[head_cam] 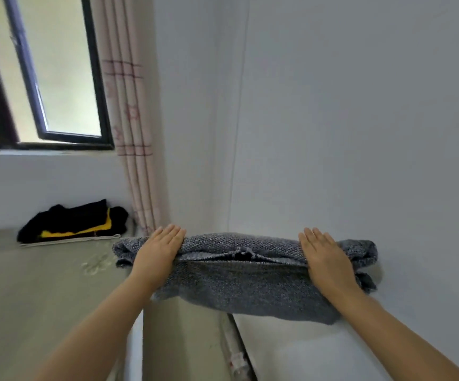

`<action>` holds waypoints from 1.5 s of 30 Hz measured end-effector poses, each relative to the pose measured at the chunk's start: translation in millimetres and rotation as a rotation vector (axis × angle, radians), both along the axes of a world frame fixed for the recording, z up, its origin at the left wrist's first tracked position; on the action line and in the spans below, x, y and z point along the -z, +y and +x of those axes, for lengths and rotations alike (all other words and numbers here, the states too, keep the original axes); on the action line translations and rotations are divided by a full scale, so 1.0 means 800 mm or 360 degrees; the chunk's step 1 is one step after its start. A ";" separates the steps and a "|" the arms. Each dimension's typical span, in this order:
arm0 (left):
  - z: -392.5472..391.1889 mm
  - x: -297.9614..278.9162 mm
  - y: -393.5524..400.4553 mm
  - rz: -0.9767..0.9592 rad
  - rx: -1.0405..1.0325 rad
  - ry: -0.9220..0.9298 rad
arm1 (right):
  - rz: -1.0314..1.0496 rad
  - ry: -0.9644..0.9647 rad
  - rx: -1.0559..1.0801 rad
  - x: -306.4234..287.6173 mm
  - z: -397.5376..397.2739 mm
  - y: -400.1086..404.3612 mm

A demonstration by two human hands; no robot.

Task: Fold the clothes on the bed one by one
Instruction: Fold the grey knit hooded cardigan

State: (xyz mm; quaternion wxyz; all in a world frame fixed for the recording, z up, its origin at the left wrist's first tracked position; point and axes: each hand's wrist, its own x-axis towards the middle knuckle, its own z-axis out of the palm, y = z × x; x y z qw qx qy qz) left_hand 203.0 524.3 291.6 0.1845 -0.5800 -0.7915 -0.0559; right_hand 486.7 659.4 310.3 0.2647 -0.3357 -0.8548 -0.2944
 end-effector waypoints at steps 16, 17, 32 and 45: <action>-0.383 0.000 0.038 -0.0171 -0.0813 -0.0009 | -0.0245 0.0022 -0.0985 0.031 -0.511 0.197; -0.402 0.002 0.042 -0.0144 -0.0851 -0.0017 | -0.0249 0.0025 -0.1021 0.033 -0.538 0.207; -0.737 0.058 0.149 0.0022 -0.1433 -0.0240 | -0.0560 -0.0325 -0.1507 0.093 -0.988 0.356; -1.096 0.110 0.164 -0.0492 -0.1648 -0.0217 | -0.1146 -0.1009 -0.1421 0.179 -1.311 0.355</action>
